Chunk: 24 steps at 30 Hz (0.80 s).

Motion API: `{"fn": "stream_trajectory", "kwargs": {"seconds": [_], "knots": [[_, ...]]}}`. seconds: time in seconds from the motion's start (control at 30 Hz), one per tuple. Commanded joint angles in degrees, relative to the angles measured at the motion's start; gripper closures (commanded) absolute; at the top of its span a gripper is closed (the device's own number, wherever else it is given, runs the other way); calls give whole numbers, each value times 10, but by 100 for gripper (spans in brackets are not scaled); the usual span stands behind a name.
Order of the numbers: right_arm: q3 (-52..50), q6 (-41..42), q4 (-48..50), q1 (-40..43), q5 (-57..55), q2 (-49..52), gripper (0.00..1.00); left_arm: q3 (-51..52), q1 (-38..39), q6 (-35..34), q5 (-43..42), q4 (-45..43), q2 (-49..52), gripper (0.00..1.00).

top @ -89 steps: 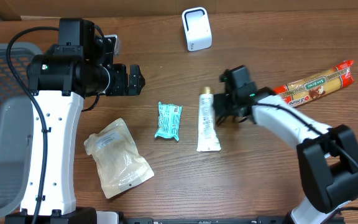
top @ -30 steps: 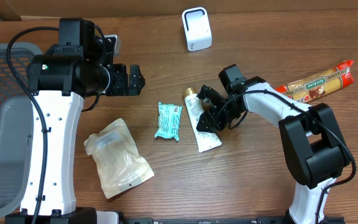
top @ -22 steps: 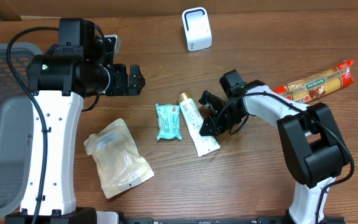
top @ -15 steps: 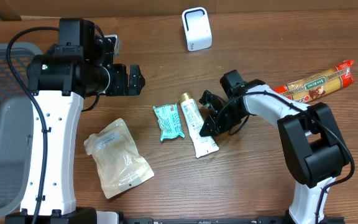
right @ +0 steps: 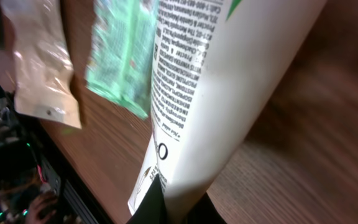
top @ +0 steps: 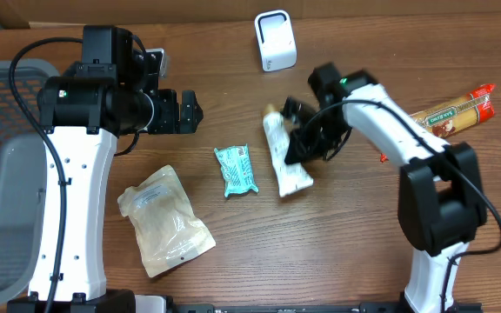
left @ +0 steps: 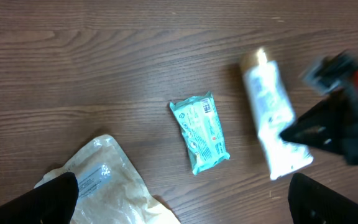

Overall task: Scan the item barcode
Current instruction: 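Carry the Pantene tube to the white scanner and hold it there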

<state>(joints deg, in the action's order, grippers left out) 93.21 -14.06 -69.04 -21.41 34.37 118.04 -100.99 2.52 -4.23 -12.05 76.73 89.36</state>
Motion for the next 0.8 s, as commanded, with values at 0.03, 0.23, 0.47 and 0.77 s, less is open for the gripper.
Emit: {"fn": "stream_trajectory", "kwargs": {"seconds": [0.03, 0.23, 0.47, 0.77], "knots": [[77, -5, -19, 13, 31, -101, 96, -15, -2, 11, -9, 0, -14, 0], [107, -10, -22, 13, 37, -187, 96, -15, -2, 11, -9, -1, -14, 0], [107, -115, -53, 13, 104, -264, 96, -15, -2, 11, -9, -1, -14, 0], [107, -162, -78, 13, 139, -293, 96, -15, -2, 11, -9, -1, -14, 0]]}}
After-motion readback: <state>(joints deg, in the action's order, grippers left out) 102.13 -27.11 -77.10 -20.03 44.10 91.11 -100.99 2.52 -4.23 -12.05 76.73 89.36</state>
